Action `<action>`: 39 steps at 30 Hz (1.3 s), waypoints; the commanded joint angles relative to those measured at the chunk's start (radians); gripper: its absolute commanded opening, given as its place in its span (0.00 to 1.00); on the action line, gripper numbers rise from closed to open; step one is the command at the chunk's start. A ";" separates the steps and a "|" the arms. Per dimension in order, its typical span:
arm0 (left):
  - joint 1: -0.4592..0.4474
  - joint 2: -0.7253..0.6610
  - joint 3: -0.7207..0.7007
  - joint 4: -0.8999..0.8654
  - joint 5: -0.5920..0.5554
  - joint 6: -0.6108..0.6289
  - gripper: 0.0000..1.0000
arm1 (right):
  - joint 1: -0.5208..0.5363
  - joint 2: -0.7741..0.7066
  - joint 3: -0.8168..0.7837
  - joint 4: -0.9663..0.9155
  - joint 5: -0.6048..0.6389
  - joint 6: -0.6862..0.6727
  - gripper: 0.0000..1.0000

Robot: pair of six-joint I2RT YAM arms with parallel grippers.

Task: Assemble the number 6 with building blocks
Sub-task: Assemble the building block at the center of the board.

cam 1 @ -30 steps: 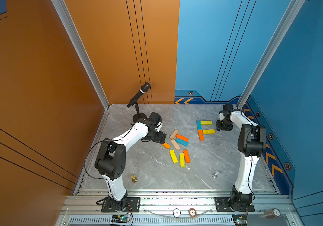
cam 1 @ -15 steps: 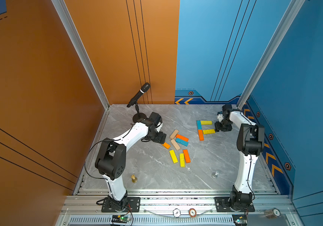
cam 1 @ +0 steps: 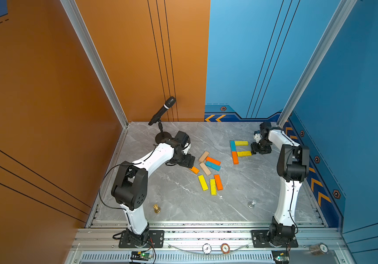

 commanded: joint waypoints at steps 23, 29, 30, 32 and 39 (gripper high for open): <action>-0.009 0.020 0.028 -0.020 -0.008 0.014 0.92 | 0.011 0.006 0.030 -0.054 -0.026 -0.001 0.70; -0.010 0.022 0.030 -0.021 -0.008 0.012 0.92 | 0.010 0.004 0.033 -0.055 -0.024 -0.002 0.70; -0.011 0.023 0.029 -0.021 -0.006 0.012 0.92 | 0.010 0.002 0.033 -0.058 -0.021 -0.002 0.70; -0.010 0.023 0.030 -0.021 -0.006 0.012 0.92 | 0.011 0.000 0.034 -0.058 -0.017 -0.004 0.70; -0.010 0.019 0.031 -0.022 -0.008 0.014 0.92 | 0.005 -0.030 0.044 -0.060 0.024 0.016 0.72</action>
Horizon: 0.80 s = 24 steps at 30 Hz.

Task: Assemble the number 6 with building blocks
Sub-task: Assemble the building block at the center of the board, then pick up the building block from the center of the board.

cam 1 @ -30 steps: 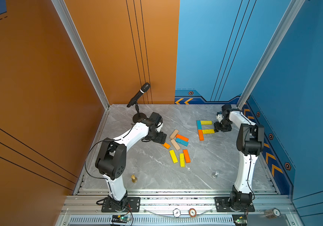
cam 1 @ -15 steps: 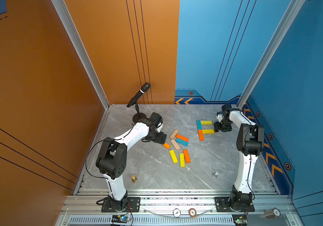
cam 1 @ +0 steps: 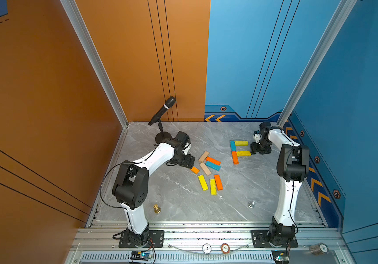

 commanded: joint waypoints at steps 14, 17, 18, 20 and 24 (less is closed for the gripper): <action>-0.008 -0.036 0.023 -0.021 -0.044 -0.001 0.99 | 0.109 -0.363 -0.181 0.130 0.192 0.372 0.74; -0.003 -0.056 0.015 -0.016 -0.065 -0.014 0.98 | 0.194 -0.460 -0.294 0.190 0.162 0.442 0.75; -0.002 -0.063 0.011 -0.011 -0.066 -0.020 0.98 | 0.227 -0.483 -0.326 0.209 0.150 0.460 0.75; 0.004 -0.084 -0.001 0.004 -0.071 -0.039 0.98 | 0.307 -0.516 -0.377 0.205 0.141 0.497 0.75; 0.028 -0.127 -0.025 0.030 -0.082 -0.076 0.98 | 0.464 -0.544 -0.450 0.194 0.120 0.544 0.74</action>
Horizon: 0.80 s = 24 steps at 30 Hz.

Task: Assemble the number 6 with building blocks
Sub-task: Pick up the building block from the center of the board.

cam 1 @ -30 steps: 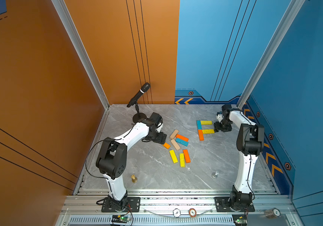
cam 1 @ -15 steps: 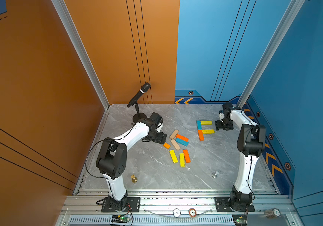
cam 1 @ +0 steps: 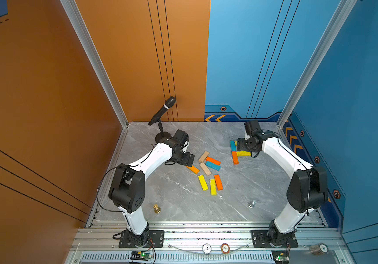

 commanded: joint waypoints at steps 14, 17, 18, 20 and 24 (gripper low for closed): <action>0.136 -0.159 -0.084 0.082 0.011 -0.127 0.98 | 0.320 0.010 -0.160 -0.066 -0.052 0.123 0.65; 0.162 -0.163 -0.086 0.090 0.034 -0.134 0.98 | 0.349 0.025 -0.178 -0.063 -0.061 0.130 0.63; 0.171 -0.164 -0.088 0.094 0.047 -0.140 0.98 | 0.357 0.029 -0.184 -0.060 -0.065 0.135 0.63; 0.191 -0.167 -0.092 0.104 0.071 -0.151 0.98 | 0.375 0.037 -0.195 -0.055 -0.080 0.138 0.62; 0.208 -0.174 -0.100 0.111 0.071 -0.153 0.98 | 0.413 0.045 -0.219 -0.059 -0.083 0.141 0.60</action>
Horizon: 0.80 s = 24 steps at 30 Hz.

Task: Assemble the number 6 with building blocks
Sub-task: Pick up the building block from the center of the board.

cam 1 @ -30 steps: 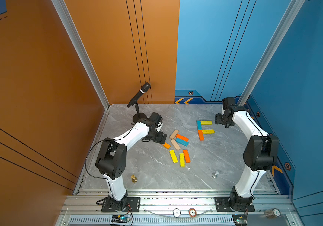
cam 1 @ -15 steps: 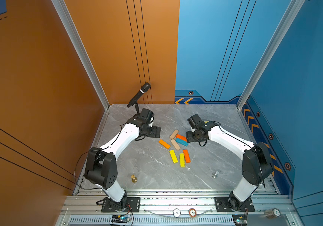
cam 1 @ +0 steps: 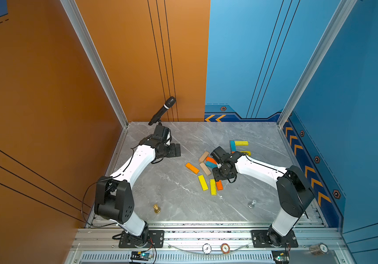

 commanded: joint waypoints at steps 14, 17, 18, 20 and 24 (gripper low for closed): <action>0.028 -0.030 -0.017 0.016 0.033 -0.016 0.98 | 0.037 0.044 -0.065 -0.017 -0.011 0.010 0.51; 0.028 -0.031 -0.018 0.017 0.036 -0.015 0.98 | 0.035 0.056 -0.066 -0.012 -0.011 0.008 0.50; 0.028 -0.032 -0.019 0.017 0.035 -0.014 0.98 | 0.035 0.059 -0.068 -0.009 -0.011 0.010 0.49; 0.028 -0.032 -0.019 0.018 0.038 -0.015 0.98 | 0.035 0.065 -0.067 -0.008 -0.005 0.010 0.48; 0.029 -0.030 -0.019 0.020 0.043 -0.017 0.98 | 0.028 0.077 -0.063 0.001 -0.001 0.008 0.46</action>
